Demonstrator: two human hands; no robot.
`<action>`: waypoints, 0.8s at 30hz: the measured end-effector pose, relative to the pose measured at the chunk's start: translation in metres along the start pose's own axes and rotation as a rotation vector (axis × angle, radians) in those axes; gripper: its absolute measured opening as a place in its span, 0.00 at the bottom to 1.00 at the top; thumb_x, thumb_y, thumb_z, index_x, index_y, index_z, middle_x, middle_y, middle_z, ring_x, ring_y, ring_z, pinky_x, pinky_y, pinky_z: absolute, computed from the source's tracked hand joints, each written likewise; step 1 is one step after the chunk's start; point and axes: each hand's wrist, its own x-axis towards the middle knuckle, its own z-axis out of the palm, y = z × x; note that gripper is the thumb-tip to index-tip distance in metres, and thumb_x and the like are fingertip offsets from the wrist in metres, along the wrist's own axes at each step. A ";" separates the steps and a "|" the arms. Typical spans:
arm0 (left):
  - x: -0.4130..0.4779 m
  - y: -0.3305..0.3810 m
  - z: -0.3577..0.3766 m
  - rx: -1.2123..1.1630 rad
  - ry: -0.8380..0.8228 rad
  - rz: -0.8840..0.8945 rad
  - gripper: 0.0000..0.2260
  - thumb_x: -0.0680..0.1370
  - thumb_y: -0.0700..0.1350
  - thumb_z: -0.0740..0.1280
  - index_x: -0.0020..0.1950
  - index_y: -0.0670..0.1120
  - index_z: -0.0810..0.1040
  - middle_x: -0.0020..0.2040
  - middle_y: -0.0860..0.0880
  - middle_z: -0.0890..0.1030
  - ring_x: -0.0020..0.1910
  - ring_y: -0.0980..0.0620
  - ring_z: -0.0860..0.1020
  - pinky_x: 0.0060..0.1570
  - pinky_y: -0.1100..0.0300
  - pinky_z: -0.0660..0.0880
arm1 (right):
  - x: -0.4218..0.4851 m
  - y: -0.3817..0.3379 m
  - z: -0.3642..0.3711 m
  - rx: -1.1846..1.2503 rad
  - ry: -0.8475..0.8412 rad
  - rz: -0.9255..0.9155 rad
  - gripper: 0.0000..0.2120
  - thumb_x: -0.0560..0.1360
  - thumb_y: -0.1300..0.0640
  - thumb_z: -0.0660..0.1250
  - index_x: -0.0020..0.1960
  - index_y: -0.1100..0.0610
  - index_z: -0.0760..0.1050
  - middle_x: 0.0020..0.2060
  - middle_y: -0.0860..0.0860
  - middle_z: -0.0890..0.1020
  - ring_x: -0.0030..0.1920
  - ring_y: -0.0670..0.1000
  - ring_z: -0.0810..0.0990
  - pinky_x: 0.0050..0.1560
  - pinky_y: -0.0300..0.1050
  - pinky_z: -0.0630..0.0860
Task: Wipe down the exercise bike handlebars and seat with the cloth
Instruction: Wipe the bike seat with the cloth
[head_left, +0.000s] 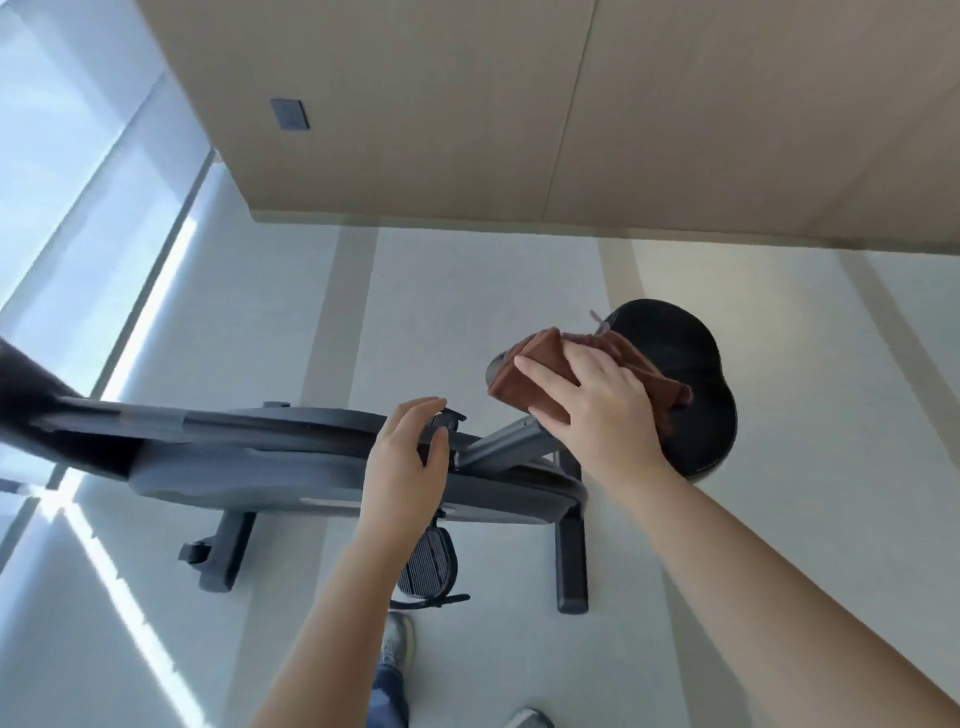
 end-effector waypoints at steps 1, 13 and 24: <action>-0.005 -0.001 0.004 -0.013 0.013 -0.009 0.13 0.76 0.36 0.62 0.57 0.48 0.76 0.52 0.61 0.73 0.50 0.67 0.69 0.48 0.74 0.67 | -0.005 0.006 -0.004 0.013 0.011 0.036 0.23 0.67 0.53 0.74 0.61 0.49 0.76 0.49 0.58 0.80 0.49 0.60 0.80 0.43 0.51 0.77; -0.017 0.016 0.026 0.041 0.063 0.103 0.13 0.75 0.37 0.62 0.60 0.45 0.74 0.58 0.52 0.75 0.48 0.58 0.73 0.46 0.80 0.62 | 0.013 0.004 0.000 -0.020 -0.105 -0.110 0.26 0.71 0.53 0.69 0.68 0.48 0.68 0.60 0.58 0.76 0.55 0.61 0.76 0.47 0.54 0.75; -0.001 0.034 0.044 0.351 -0.071 0.249 0.16 0.75 0.39 0.64 0.63 0.42 0.72 0.65 0.46 0.72 0.62 0.45 0.70 0.57 0.47 0.70 | -0.027 0.023 -0.018 -0.055 -0.099 0.132 0.23 0.71 0.51 0.69 0.66 0.49 0.71 0.59 0.59 0.76 0.59 0.62 0.74 0.53 0.59 0.73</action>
